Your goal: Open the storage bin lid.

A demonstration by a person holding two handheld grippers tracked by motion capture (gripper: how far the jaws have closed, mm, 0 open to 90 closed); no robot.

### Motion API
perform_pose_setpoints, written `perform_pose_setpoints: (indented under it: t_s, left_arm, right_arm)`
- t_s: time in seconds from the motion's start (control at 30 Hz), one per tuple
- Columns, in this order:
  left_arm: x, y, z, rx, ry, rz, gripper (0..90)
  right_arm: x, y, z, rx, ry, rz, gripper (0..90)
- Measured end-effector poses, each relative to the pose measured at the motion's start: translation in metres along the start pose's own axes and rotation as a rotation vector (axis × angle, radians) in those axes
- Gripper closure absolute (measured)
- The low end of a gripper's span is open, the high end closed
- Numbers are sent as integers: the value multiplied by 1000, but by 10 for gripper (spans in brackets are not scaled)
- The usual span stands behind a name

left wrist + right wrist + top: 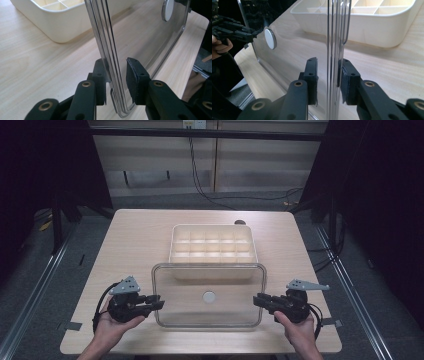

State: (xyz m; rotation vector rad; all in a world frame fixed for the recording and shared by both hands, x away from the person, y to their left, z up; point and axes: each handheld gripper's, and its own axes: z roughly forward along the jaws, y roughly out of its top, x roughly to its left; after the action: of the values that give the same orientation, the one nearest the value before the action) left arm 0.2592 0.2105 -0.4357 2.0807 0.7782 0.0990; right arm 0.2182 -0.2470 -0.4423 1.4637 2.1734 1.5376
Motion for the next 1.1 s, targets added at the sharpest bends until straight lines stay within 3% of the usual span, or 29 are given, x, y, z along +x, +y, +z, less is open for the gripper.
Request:
perform_pose_setpoints:
  t_s: [0.2, 0.37, 0.7, 1.1]
  left_arm:
    - [-2, -9, 3, 22, 1, 10, 709]
    - [-2, -13, 6, 12, -9, -20, 709]
    - [2, -17, 11, 41, 5, 2, 676]
    - [6, -20, 17, 66, -12, -17, 646]
  right_arm:
    - [-1, -9, 2, 27, -1, 3, 703]
    - [-3, -15, 6, 43, -10, 19, 698]
    - [-7, -18, 12, 63, -34, 6, 679]
    - [-11, -19, 22, 94, -57, 11, 627]
